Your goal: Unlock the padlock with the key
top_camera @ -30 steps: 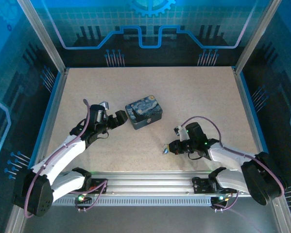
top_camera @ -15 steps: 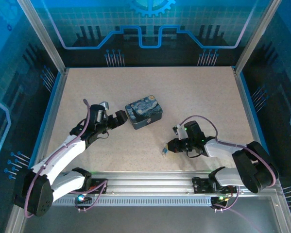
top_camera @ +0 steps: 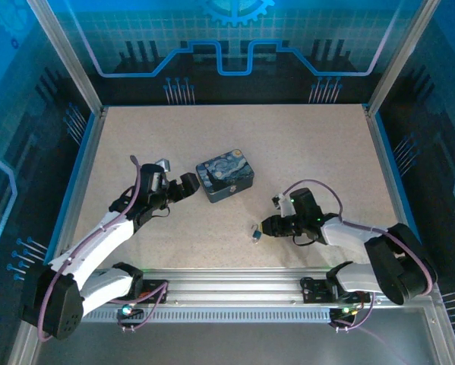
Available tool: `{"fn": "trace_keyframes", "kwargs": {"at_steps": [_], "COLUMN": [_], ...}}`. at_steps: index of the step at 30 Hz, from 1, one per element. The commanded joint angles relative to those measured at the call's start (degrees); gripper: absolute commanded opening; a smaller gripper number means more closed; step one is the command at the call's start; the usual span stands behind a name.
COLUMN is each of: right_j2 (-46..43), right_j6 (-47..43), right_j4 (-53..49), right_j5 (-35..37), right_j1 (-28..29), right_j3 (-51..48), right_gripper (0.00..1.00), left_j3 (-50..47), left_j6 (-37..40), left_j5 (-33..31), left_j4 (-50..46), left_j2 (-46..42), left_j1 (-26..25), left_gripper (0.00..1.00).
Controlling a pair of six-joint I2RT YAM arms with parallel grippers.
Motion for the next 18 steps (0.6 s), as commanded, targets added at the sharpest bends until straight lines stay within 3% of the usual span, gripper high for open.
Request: {"fn": "trace_keyframes", "kwargs": {"at_steps": [1, 11, 18], "right_j2": [-3.5, -15.6, -21.7], "right_j6": [-1.1, -5.4, -10.4], "right_j4": [-2.7, -12.0, -17.7], "right_j5": [0.7, 9.2, 16.7], "right_j1": [-1.0, -4.1, -7.5], "right_j3": [2.5, 6.7, 9.3], "right_gripper": [0.25, 0.4, 0.57], "left_j3": [0.3, 0.2, 0.4], "left_j6": [-0.5, -1.5, -1.8], "left_j5": [0.8, 0.0, -0.4], "left_j4": [-0.1, -0.8, -2.6], "left_j2": [-2.0, -6.1, -8.6], "left_j1": [0.5, 0.5, 0.6], "left_gripper": [0.99, 0.99, 0.99]}}
